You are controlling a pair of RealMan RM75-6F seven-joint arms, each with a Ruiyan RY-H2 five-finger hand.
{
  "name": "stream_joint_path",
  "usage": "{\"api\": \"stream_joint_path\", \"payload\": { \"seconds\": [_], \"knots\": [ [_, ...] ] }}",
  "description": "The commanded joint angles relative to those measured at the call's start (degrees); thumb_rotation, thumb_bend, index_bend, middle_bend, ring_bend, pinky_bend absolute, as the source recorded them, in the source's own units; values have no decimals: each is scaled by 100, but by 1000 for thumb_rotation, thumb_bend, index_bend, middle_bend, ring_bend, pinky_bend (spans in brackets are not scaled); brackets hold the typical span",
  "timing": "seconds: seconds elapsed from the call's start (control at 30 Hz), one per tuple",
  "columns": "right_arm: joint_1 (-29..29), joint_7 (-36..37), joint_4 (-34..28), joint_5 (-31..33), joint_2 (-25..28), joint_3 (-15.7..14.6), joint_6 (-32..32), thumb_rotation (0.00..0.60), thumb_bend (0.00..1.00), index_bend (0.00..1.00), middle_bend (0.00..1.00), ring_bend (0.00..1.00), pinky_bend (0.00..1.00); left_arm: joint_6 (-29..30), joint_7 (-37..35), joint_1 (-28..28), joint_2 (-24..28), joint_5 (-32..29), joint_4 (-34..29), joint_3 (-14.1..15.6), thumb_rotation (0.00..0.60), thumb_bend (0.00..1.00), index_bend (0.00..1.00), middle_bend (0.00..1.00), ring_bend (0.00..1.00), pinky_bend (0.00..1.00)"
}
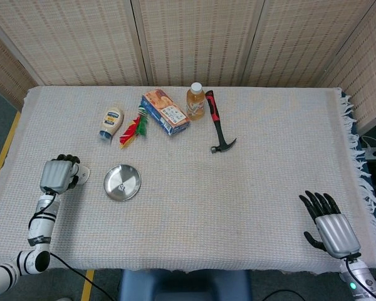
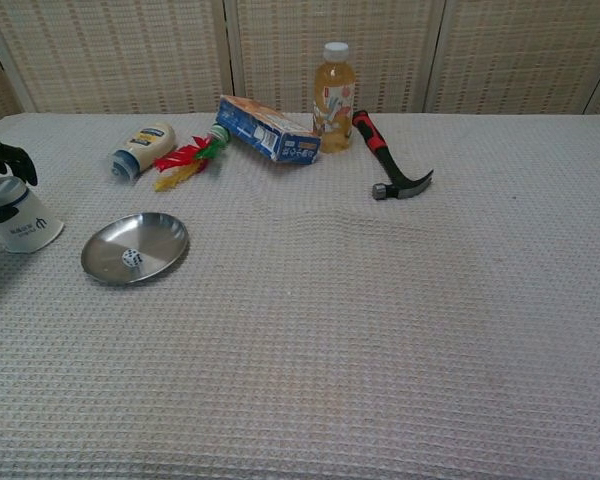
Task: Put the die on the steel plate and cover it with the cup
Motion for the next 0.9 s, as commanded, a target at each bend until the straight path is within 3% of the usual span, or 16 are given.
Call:
{"api": "stream_joint_path", "payload": {
  "seconds": [0.03, 0.27, 0.43, 0.67, 0.9],
  "knots": [
    [0, -4, 0, 4, -1, 1, 0, 600, 210, 0, 0, 0, 0, -2, -11, -5, -12, 3, 20, 2, 600, 353, 354, 307, 246, 472],
    [12, -15, 13, 37, -14, 6, -31, 600, 210, 0, 0, 0, 0, -17, -220, -9, -26, 90, 82, 15, 600, 358, 377, 321, 299, 615],
    [10, -13, 5, 33, -10, 6, -18, 600, 211, 0, 0, 0, 0, 122, -399, 5, -46, 241, 81, 13, 600, 375, 403, 392, 387, 724],
    [-2, -5, -5, -3, -2, -13, 10, 600, 210, 0, 0, 0, 0, 209, -534, 56, 31, 298, 3, 2, 600, 387, 422, 449, 435, 750],
    [3, 10, -18, -41, 7, -36, 2, 600, 210, 0, 0, 0, 0, 538, -448, 155, 303, 487, -608, 18, 600, 387, 431, 465, 446, 754]
  ]
}}
